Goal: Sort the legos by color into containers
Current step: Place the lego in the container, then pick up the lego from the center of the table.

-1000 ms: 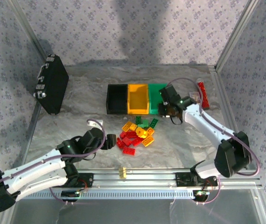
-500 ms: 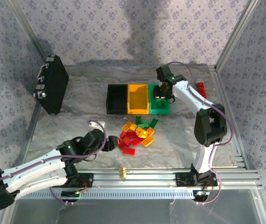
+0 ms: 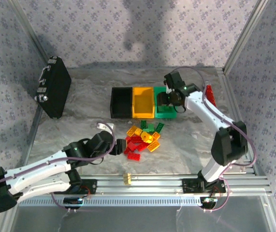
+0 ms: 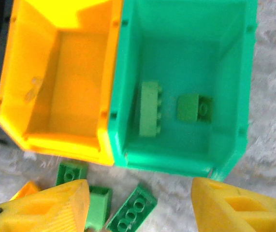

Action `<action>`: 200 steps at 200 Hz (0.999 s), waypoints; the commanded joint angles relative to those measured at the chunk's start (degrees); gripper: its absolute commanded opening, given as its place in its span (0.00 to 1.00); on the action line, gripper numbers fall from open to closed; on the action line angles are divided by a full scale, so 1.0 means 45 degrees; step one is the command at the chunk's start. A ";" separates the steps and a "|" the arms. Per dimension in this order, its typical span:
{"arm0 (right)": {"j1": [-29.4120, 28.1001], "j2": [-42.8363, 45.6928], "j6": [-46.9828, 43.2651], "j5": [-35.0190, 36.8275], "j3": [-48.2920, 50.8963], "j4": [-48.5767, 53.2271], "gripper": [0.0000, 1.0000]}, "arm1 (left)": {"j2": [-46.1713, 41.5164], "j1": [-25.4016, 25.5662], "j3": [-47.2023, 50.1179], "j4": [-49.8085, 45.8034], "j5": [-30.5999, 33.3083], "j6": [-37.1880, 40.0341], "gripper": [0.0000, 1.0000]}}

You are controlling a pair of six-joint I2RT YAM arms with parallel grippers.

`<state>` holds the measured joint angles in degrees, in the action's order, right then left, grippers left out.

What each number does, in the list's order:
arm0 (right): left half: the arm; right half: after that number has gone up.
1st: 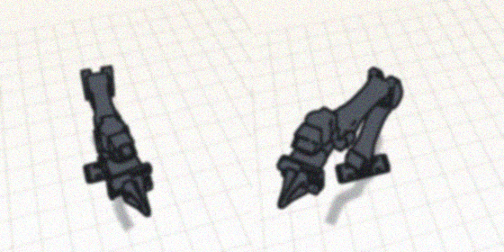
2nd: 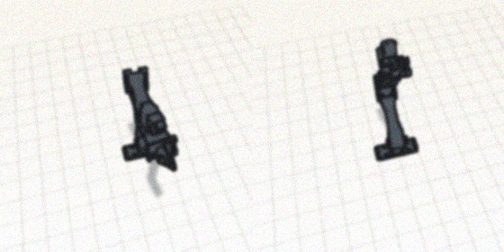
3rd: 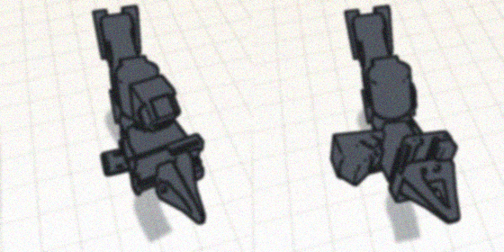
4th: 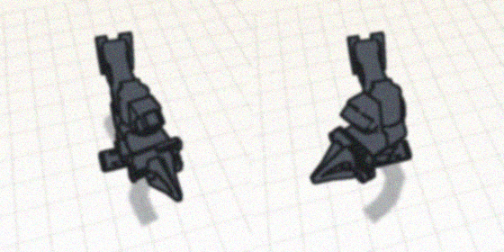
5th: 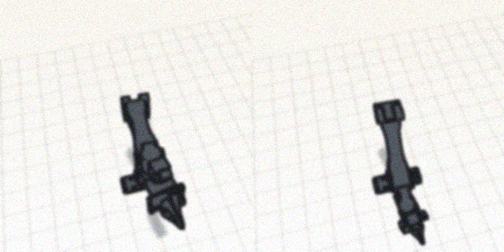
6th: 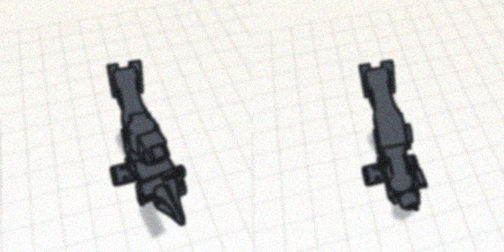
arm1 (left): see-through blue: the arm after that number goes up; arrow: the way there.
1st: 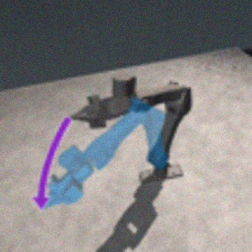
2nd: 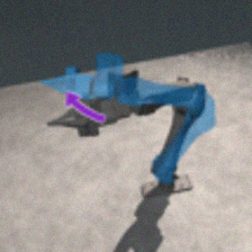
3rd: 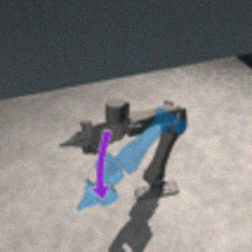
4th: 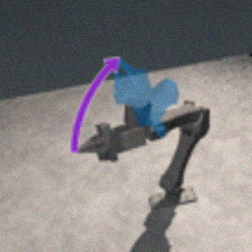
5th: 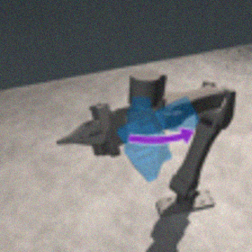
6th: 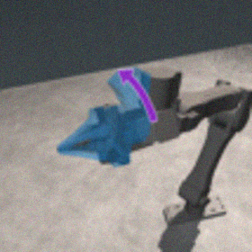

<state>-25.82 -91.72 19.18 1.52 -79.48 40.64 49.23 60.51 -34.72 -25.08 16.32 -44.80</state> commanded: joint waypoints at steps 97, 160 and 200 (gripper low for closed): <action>-0.1486 0.1113 0.5311 0.0872 0.4928 -0.2175 0.61 | 0.0542 0.0086 -0.0285 0.0828 -0.0110 0.0019 0.76; -0.1529 -0.0409 0.6538 0.1108 0.4285 -0.2467 0.60 | -0.0620 0.0235 0.0175 0.0240 0.0299 -0.0398 0.75; -0.1728 -0.1113 0.6739 0.1093 0.3993 -0.2547 0.59 | -0.0898 0.0283 0.0389 0.0178 0.0379 -0.0514 0.75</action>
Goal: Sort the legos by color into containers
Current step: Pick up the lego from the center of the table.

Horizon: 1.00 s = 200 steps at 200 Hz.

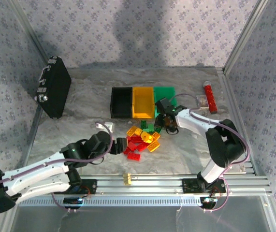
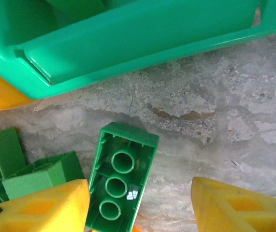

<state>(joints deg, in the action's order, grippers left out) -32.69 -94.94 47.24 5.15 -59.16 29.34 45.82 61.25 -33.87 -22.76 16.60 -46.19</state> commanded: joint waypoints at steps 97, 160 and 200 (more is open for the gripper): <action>-0.0596 -0.0818 0.0937 0.0477 0.0442 -0.0558 0.52 | -0.0097 0.0118 0.0327 -0.0340 0.0394 -0.0232 0.75; -0.0471 -0.0108 0.1282 0.0895 0.1656 -0.0661 0.48 | 0.0117 0.0118 0.0337 -0.0145 0.0354 -0.0203 0.75; -0.0431 0.0128 0.1237 0.1023 0.1610 -0.0428 0.40 | 0.0014 0.0118 0.0370 -0.0155 0.0410 -0.0201 0.75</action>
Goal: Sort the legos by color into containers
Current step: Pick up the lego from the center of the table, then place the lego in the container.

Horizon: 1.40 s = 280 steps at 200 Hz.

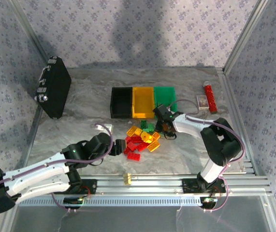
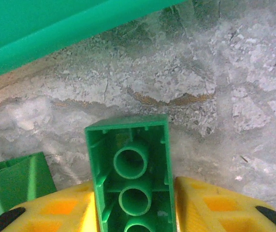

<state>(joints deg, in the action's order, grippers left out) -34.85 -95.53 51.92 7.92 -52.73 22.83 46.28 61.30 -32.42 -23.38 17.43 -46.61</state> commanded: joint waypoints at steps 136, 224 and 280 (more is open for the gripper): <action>0.1122 0.0828 -0.2926 0.1584 -0.5178 0.4384 0.28 | -0.0001 0.0127 -0.0196 -0.0168 0.0093 0.0046 0.75; 0.1307 -0.0641 -0.4478 0.1726 -0.7267 0.4659 0.67 | 0.0285 0.0656 -0.0842 -0.0560 0.0459 0.0198 0.75; -0.0394 0.0979 -0.3808 0.0768 -0.3924 0.3609 0.60 | 0.0923 0.0656 -0.0943 0.0058 0.0570 0.0428 0.76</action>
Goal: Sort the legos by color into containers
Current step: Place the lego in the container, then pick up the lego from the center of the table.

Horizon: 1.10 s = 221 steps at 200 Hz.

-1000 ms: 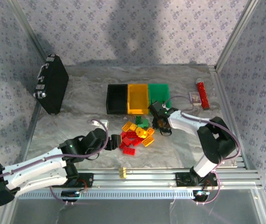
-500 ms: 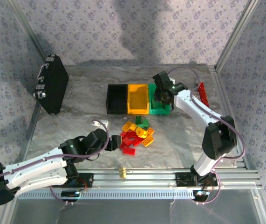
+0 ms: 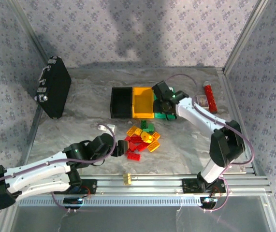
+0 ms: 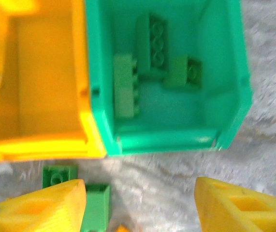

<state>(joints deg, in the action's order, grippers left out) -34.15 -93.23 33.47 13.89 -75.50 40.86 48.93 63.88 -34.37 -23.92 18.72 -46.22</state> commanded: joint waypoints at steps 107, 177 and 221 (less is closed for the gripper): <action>-0.1883 -0.1427 0.0972 -0.1688 0.1810 -0.1795 0.55 | 0.0147 0.0082 -0.0090 0.0210 0.0277 0.0080 0.76; -0.1796 -0.2698 0.1029 -0.1522 0.1076 -0.1678 0.53 | -0.0602 0.0097 0.0279 -0.0006 0.0522 -0.0132 0.76; -0.1737 -0.2990 0.1253 -0.0920 0.1173 -0.1483 0.53 | -0.0580 0.0083 0.0353 0.0023 0.0510 -0.0111 0.76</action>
<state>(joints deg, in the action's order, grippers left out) -42.11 -103.96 37.71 8.03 -70.28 32.10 46.92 63.88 -33.26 -23.31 19.92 -46.17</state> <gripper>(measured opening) 0.530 0.756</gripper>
